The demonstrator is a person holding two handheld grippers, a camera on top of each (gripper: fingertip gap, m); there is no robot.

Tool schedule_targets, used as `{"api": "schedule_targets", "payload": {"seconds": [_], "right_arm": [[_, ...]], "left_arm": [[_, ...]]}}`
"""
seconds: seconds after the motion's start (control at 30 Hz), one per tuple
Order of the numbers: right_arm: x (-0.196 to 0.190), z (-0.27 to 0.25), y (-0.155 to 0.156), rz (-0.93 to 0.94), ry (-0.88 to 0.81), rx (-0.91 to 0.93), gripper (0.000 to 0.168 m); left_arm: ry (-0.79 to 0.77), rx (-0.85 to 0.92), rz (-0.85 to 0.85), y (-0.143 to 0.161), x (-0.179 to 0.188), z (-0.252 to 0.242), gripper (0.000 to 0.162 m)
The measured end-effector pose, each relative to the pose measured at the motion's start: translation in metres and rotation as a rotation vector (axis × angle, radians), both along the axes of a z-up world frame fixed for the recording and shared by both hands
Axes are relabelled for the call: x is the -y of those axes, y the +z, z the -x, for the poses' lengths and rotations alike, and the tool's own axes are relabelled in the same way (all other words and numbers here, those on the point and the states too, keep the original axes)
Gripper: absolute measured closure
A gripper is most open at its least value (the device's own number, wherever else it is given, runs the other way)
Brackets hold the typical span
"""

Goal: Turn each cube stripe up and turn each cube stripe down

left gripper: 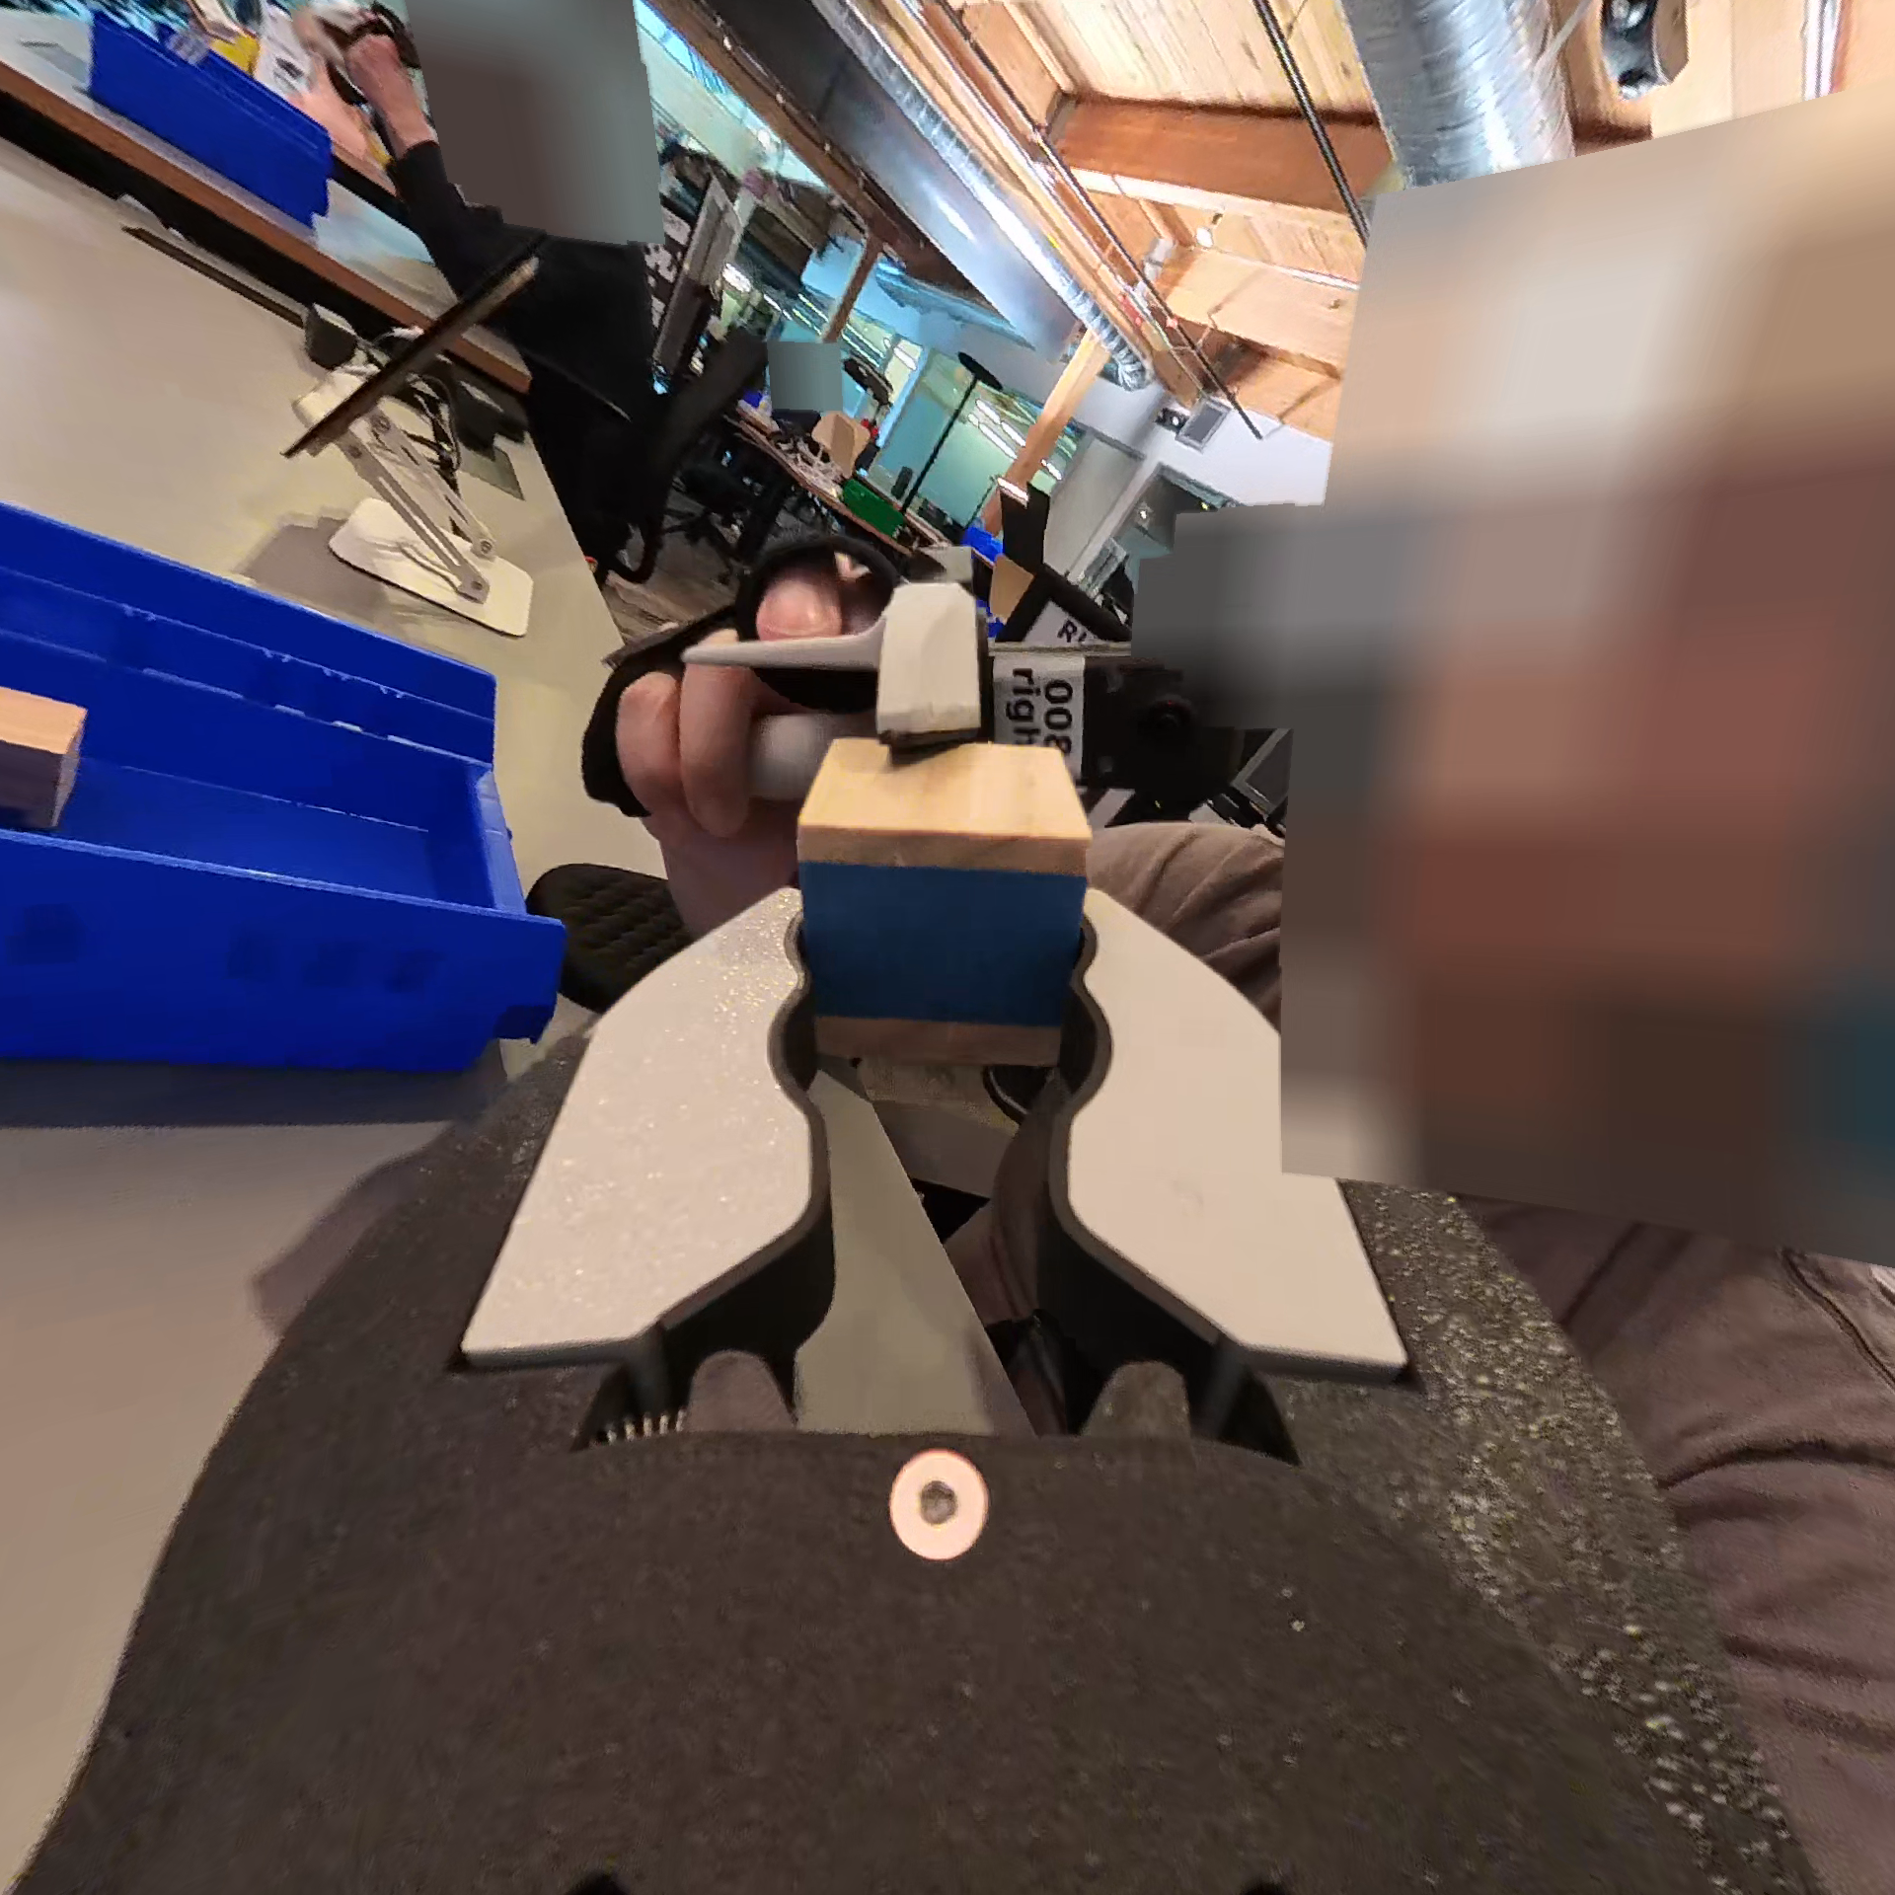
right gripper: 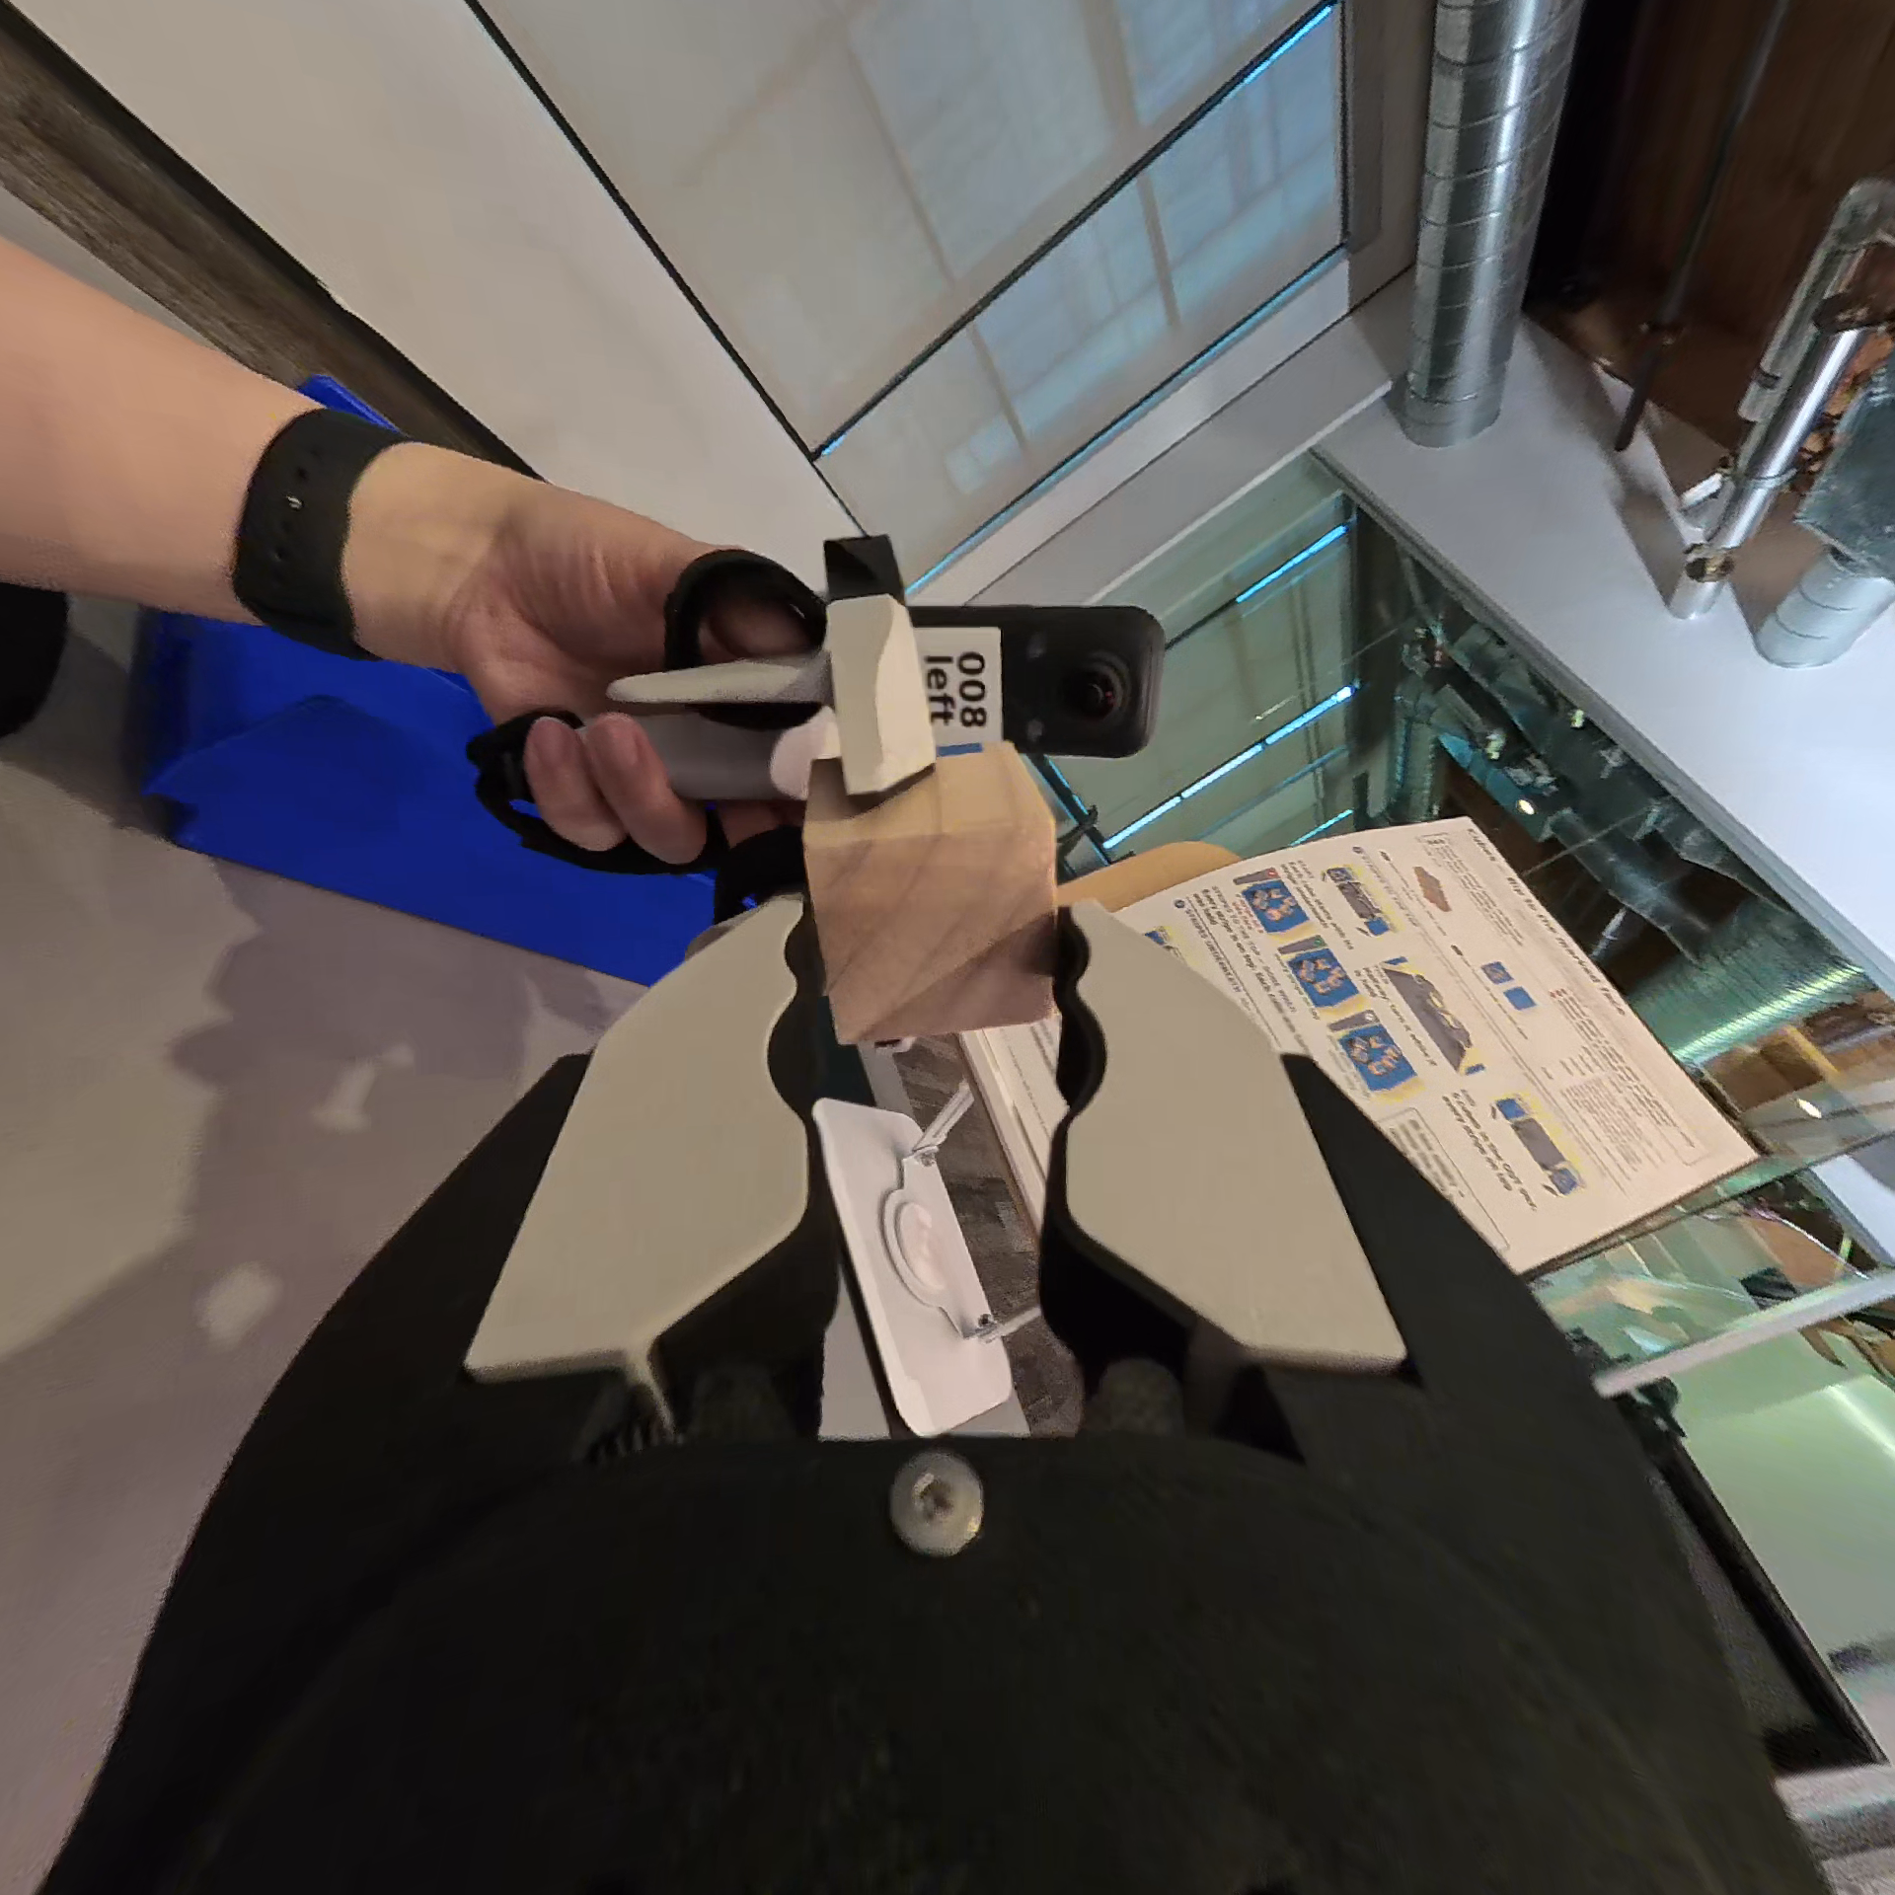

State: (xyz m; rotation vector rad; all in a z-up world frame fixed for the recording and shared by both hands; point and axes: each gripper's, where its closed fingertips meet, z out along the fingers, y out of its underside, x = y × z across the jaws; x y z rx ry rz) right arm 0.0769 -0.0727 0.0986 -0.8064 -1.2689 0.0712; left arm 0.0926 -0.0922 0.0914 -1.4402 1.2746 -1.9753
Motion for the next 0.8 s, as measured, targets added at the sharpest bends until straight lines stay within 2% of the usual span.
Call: {"api": "schedule_targets", "payload": {"seconds": [0.03, 0.13, 0.2, 0.27, 0.33, 0.4, 0.47, 0.6, 0.67, 0.8], "right_arm": [[0.001, 0.001, -0.002, 0.014, 0.009, 0.015, 0.125], [0.003, -0.001, -0.001, 0.085, 0.043, 0.022, 0.125], [-0.002, -0.011, 0.003, 0.125, 0.034, 0.035, 0.125], [-0.021, -0.035, 0.009, 0.197, -0.051, 0.064, 0.125], [-0.057, -0.077, 0.004, 0.405, -0.21, 0.079, 0.125], [-0.095, -0.131, -0.022, 0.683, -0.419, 0.077, 0.125], [-0.126, -0.184, -0.063, 0.962, -0.631, 0.063, 0.125], [-0.149, -0.232, -0.151, 1.439, -0.802, 0.039, 0.124], [-0.152, -0.242, -0.181, 1.535, -0.873, 0.077, 0.124], [-0.162, -0.259, -0.214, 1.566, -1.029, 0.109, 0.124]], "left_arm": [[-0.019, -0.004, -0.004, -0.002, 0.002, 0.0, 0.117], [-0.049, -0.013, -0.013, -0.004, 0.003, 0.002, 0.116], [0.023, -0.057, -0.078, -0.01, -0.007, 0.003, 0.105], [0.132, -0.106, -0.171, -0.014, -0.021, 0.009, 0.1], [0.244, -0.139, -0.253, -0.012, -0.036, 0.019, 0.101], [0.336, -0.141, -0.31, -0.004, -0.045, 0.029, 0.104], [0.408, -0.147, -0.346, 0.003, -0.052, 0.037, 0.105], [0.466, -0.21, -0.399, 0.002, -0.055, 0.044, 0.107], [0.523, -0.273, -0.441, -0.003, -0.063, 0.047, 0.106], [0.681, -0.427, -0.493, -0.021, -0.089, 0.056, 0.112]]}}
